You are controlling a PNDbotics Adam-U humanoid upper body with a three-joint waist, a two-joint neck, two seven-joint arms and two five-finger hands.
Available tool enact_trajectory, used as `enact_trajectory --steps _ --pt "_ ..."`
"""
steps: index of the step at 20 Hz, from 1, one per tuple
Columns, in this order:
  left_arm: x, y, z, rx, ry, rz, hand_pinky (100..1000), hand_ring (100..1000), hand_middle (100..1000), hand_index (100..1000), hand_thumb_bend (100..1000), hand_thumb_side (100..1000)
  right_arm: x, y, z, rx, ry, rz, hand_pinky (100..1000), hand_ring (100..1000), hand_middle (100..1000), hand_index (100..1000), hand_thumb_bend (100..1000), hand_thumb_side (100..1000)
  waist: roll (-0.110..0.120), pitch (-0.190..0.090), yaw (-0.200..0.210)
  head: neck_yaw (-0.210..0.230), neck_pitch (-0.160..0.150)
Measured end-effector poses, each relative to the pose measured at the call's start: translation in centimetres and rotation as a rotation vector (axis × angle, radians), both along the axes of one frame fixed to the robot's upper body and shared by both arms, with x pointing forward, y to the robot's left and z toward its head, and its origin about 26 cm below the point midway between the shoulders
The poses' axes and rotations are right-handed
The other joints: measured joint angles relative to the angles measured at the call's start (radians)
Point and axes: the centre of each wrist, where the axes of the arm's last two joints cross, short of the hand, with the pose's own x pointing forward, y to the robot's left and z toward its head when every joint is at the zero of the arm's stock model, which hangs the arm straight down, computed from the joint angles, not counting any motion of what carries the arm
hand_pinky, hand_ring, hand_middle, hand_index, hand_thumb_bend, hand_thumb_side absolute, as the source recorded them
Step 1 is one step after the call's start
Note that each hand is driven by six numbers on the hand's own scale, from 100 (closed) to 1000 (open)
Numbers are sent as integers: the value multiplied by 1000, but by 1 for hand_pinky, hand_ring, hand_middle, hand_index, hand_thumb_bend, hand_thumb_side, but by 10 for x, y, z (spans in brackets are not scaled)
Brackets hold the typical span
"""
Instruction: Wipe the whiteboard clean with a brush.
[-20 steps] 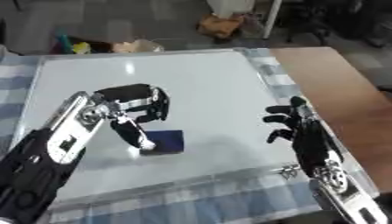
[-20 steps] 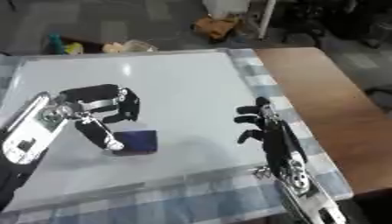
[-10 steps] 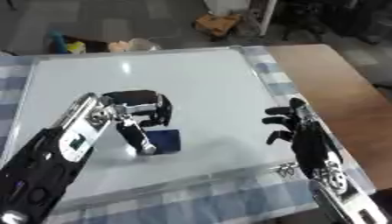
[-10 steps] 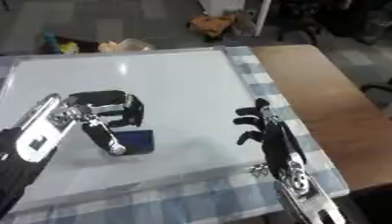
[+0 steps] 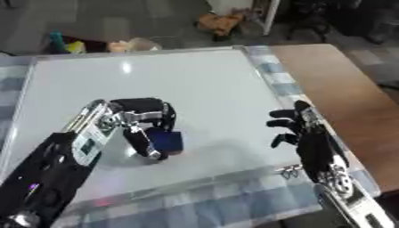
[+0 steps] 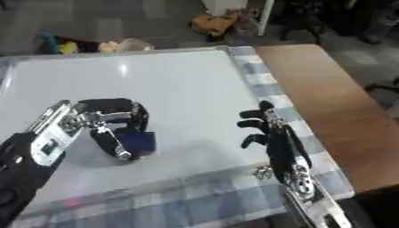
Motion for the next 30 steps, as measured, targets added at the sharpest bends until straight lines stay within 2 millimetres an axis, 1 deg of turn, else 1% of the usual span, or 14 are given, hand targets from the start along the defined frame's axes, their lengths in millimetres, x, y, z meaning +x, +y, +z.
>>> enact_trajectory --steps 3,10,12,14,15,17,21,27,29,30 --pt "1 1 -1 0 -6 1 553 555 513 100 472 100 0 0 0 0 0 1 381 684 690 657 100 1000 0 -1 0 0 0" --pt "2 2 -2 1 -12 2 553 555 513 100 472 100 0 0 0 -1 1 2 381 684 690 657 100 1000 0 -2 0 0 0" --pt "2 2 -1 -1 -13 2 616 617 548 100 535 100 0 0 0 -1 1 2 381 684 691 657 100 1000 0 -2 0 0 0" --pt "1 2 0 -8 -25 -2 629 631 536 100 539 100 0 0 0 -1 1 2 381 684 691 657 100 1000 0 -3 2 -1 0" --pt "1 1 2 -11 -32 -3 631 630 487 100 536 100 0 0 0 -1 1 2 381 684 691 657 100 1000 0 -3 2 -1 0" --pt "0 0 3 -16 -43 -4 636 636 489 100 536 100 0 0 0 -1 1 2 382 684 691 657 100 1000 1 -3 2 -1 0" --pt "-2 -1 6 -17 -58 -8 651 659 537 100 536 100 0 0 0 -1 1 2 382 685 691 657 100 1000 1 -4 2 -2 0" --pt "-3 -2 5 2 -62 -11 659 673 581 100 543 100 0 0 0 -1 1 2 382 685 691 657 100 1000 1 -5 2 -3 0" --pt "-4 -1 3 12 -61 -8 664 681 609 100 549 100 0 0 0 -1 1 2 382 685 691 657 100 1000 1 -5 2 -5 0" --pt "-3 -1 2 18 -61 -5 668 686 637 100 554 100 0 0 0 -1 1 2 382 685 691 657 100 1000 0 -5 2 -5 0"
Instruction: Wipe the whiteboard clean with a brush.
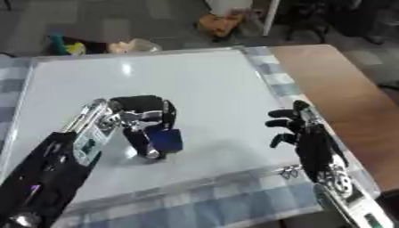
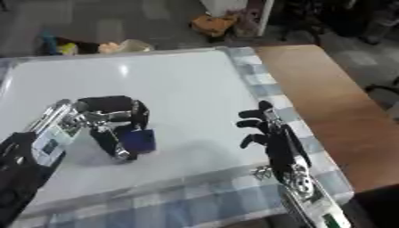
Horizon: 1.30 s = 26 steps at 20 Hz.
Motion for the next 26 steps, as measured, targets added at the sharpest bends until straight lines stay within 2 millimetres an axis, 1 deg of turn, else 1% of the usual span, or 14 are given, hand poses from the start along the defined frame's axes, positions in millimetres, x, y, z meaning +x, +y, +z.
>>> enact_trajectory --steps 1,2,3,5,14,17,22,26 --pt "0 0 -1 5 -1 3 673 692 661 100 560 100 0 0 0 0 0 0 382 685 691 657 100 1000 0 0 0 0 0" --pt "0 0 -1 9 -4 5 673 692 661 100 560 100 0 0 0 0 0 0 382 685 691 657 100 1000 0 0 0 -1 0" --pt "0 0 -1 12 -6 7 678 696 688 100 564 100 0 0 0 0 0 0 382 685 692 657 100 1000 0 -1 0 -1 0" --pt "0 1 -1 13 -12 14 680 697 702 100 569 100 0 0 0 0 0 0 381 685 692 657 100 1000 0 -1 0 -3 0" --pt "0 3 0 6 -36 49 670 684 692 100 567 100 0 0 0 0 0 0 381 685 692 657 100 1000 0 -1 0 -4 0" --pt "0 3 -1 12 -34 52 658 636 681 100 565 100 0 0 0 0 0 0 381 685 692 657 100 1000 0 -1 0 -5 0" --pt "0 3 -1 31 -30 50 631 603 599 100 563 100 0 0 0 0 0 0 381 685 692 657 100 1000 -1 -2 0 -5 0" --pt "0 3 -1 39 -28 46 553 532 493 100 546 100 0 0 0 0 0 0 381 685 692 657 100 1000 -1 -2 1 -6 0"
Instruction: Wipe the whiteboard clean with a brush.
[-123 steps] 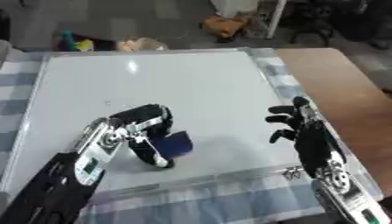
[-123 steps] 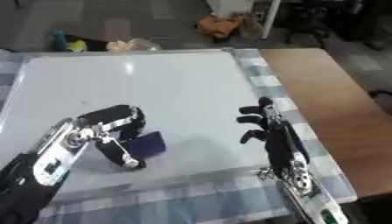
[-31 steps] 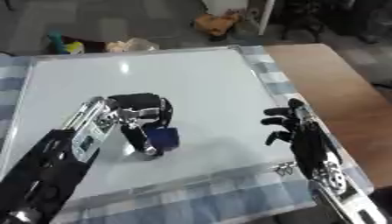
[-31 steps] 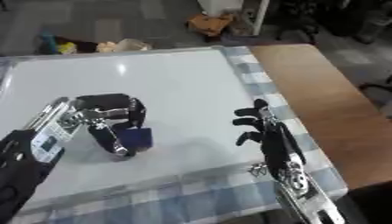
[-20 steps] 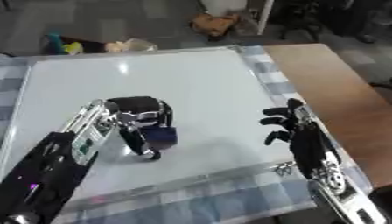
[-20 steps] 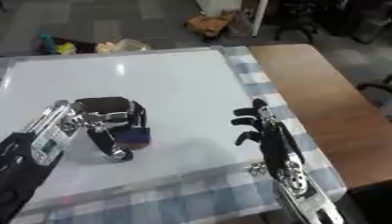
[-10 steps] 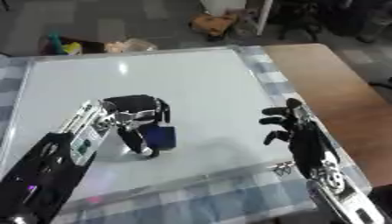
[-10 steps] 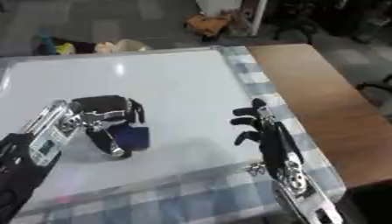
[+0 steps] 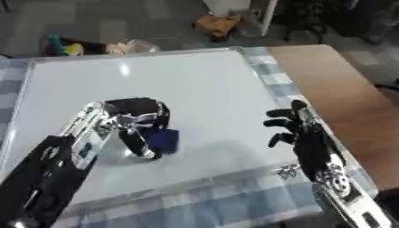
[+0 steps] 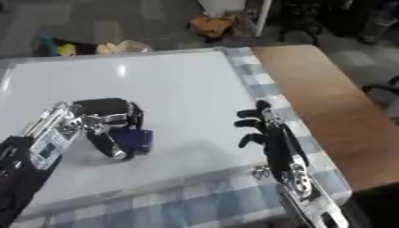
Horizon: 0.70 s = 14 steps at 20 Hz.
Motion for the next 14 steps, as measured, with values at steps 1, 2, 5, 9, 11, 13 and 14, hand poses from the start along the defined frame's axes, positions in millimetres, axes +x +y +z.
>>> enact_trajectory --steps 1,2,5,9,11,13,14 --pt "0 0 0 0 0 0 540 517 476 100 540 100 0 0 0 0 0 0 381 685 692 657 100 1000 0 0 0 0 0" --pt "0 0 0 -1 -2 0 516 492 444 100 534 100 0 0 0 0 0 0 381 685 692 657 100 1000 0 0 0 0 0" --pt "0 0 0 -7 -5 3 480 464 400 100 526 100 0 0 0 0 0 0 381 685 692 657 100 1000 0 0 0 -2 0" --pt "0 0 0 -11 -6 3 473 461 391 100 518 100 0 0 0 0 0 0 381 685 692 657 100 1000 0 -1 1 -3 0" --pt "0 1 1 -14 0 1 473 461 390 100 509 100 0 0 0 0 1 0 381 685 692 657 100 1000 0 -1 2 -3 0" --pt "1 5 2 -15 12 0 470 460 388 100 506 100 0 0 0 0 1 0 381 685 692 657 100 1000 0 -2 4 -3 0" --pt "2 8 2 -14 19 2 469 459 386 100 504 100 0 0 0 0 1 0 381 685 692 657 100 1000 0 -2 5 -3 0"
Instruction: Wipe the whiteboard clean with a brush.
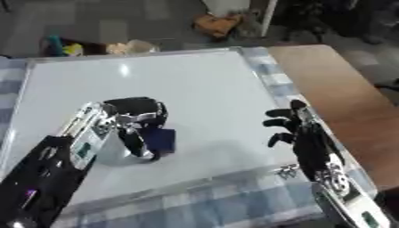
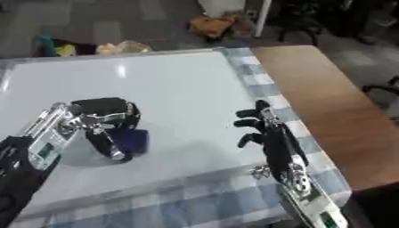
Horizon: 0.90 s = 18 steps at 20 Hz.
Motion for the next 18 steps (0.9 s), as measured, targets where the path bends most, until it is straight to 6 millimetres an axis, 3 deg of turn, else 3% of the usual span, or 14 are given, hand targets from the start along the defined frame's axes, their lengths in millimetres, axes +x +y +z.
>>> enact_trajectory --steps 18 --pt "14 52 29 -37 50 119 460 454 377 100 501 100 0 0 0 0 1 0 380 685 693 657 100 1000 0 -4 6 -5 0"
